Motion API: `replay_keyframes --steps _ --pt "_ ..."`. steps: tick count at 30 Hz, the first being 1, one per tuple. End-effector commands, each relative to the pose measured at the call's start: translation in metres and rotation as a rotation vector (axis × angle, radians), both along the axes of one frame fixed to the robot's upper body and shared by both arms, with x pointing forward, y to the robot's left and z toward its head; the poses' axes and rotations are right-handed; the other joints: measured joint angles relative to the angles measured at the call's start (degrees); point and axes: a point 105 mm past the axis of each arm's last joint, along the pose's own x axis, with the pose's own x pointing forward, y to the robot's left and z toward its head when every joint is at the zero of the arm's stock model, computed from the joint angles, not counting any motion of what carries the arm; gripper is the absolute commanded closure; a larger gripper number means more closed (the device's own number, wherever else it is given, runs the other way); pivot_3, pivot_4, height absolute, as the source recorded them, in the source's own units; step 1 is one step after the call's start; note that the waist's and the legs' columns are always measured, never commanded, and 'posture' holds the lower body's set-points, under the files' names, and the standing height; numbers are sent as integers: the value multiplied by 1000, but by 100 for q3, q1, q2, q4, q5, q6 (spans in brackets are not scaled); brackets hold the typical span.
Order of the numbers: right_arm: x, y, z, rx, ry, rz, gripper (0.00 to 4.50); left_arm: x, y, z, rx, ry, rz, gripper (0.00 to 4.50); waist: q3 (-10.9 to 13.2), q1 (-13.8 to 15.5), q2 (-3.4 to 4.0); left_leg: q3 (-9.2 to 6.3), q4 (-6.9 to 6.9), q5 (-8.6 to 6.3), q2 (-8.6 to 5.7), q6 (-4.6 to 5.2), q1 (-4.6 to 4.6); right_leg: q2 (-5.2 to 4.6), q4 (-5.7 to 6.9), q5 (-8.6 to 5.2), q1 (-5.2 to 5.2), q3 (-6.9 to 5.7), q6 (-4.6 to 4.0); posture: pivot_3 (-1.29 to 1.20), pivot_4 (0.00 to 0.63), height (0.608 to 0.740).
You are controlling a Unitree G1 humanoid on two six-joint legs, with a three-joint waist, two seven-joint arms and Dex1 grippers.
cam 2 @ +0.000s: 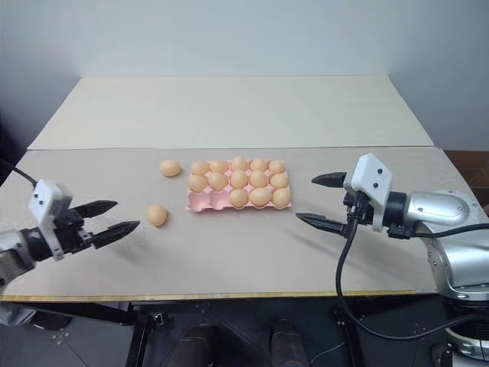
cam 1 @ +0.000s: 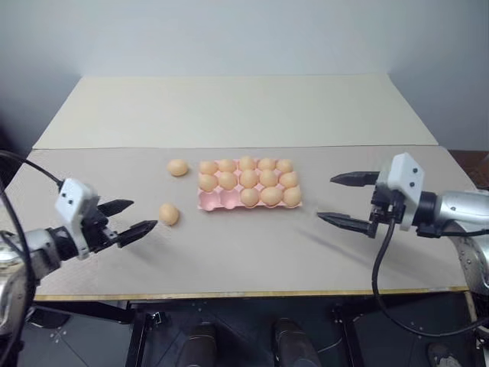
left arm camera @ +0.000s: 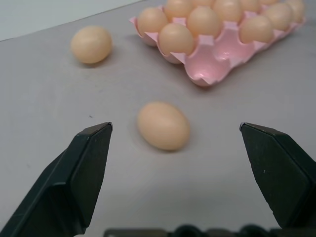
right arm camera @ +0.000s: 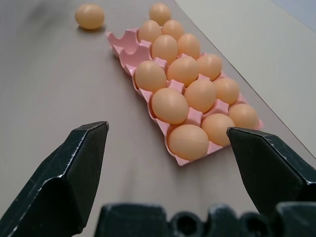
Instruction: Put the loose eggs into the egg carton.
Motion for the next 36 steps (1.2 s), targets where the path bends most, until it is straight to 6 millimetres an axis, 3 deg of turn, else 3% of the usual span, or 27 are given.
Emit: replay_keyframes --steps 1,8,11,19,25,30,36 --pt "-3 5 14 9 -64 27 22 18 -3 -8 -9 -32 90 0 -1 7 -1 0 0 0 -1 0 0 -1 0 1 0 1 0 0 150 740" --pt "-7 7 20 14 -89 32 22 37 -12 -44 26 72 201 0 -3 9 -5 0 0 0 -1 0 -4 0 -1 2 -4 2 1 0 150 740" --pt "-7 7 22 19 -98 24 0 40 -17 -48 16 79 184 612 -3 15 -5 -1 1 0 -1 0 -3 1 0 2 -4 1 1 0 150 740" --pt "-6 5 24 23 -110 4 0 41 -12 -34 23 26 183 3215 -3 28 -5 0 2 0 -1 -1 -4 0 -1 2 -3 1 1 0 150 740" --pt "-8 4 24 30 -114 -9 0 34 -16 10 32 -116 92 3215 -3 30 -5 -1 1 0 0 -1 -6 0 -2 2 -6 0 1 0 150 740" --pt "-7 6 24 38 -126 -23 0 33 -63 35 -8 -196 -136 3215 -3 105 -6 0 6 0 -4 -1 -6 -2 -3 3 -1 0 3 0 150 740" --pt "-6 8 23 28 -132 -35 0 52 -115 37 -43 -184 -322 3215 -5 126 -8 1 10 0 -6 -1 -10 -2 -5 4 0 0 5 0 150 740"
